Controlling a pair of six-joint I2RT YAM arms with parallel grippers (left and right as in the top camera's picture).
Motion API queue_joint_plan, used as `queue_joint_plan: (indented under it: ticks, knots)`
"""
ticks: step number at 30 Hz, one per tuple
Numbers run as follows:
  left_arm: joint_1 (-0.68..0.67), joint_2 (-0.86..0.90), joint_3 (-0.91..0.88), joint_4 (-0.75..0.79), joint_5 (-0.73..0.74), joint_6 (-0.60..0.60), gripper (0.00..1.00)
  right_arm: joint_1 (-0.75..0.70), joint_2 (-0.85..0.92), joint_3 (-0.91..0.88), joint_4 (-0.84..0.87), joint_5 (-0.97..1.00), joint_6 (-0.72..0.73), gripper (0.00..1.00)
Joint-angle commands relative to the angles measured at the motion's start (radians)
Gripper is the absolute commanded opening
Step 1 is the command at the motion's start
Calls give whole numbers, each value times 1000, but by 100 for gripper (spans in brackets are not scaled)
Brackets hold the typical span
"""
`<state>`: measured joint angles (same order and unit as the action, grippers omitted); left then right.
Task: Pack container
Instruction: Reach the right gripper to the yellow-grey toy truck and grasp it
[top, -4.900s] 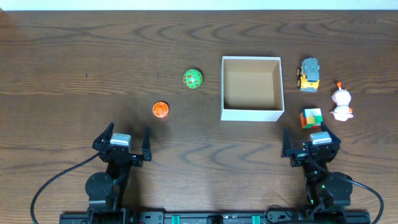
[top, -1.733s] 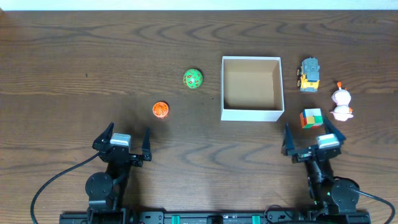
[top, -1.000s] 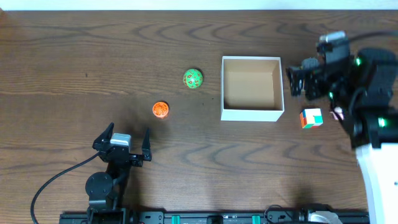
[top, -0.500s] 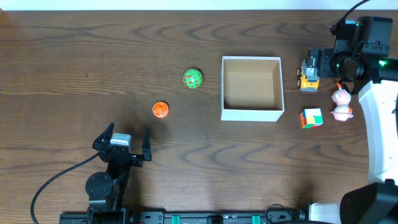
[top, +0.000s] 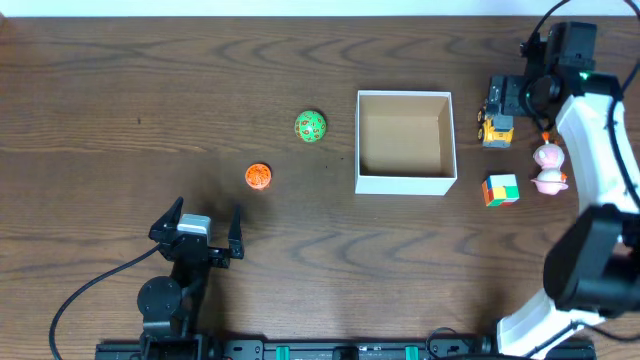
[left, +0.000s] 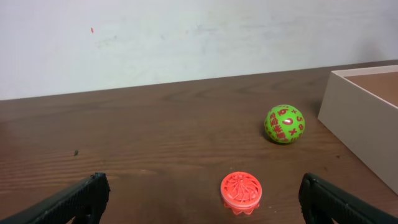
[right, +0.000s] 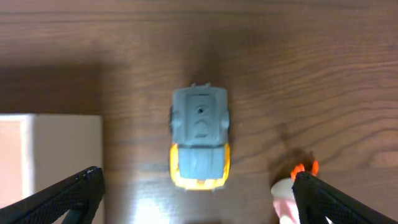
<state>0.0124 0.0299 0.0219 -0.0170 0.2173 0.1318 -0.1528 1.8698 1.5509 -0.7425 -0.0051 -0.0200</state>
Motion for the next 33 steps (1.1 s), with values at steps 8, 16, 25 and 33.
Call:
queue_joint_plan:
  ticks: [8, 16, 25, 33]
  knots:
    - [5, 0, -18, -32, 7, 6, 98, -12, 97, 51, 51, -7, 14, 99]
    - [5, 0, -18, -32, 7, 6, 98, -9, 159, 51, 82, -6, -3, 99]
    - [5, 0, -18, -32, 7, 6, 98, -14, 233, 51, 111, 24, 8, 99]
    - [5, 0, -18, -32, 7, 6, 98, -14, 282, 51, 149, 29, 4, 99]
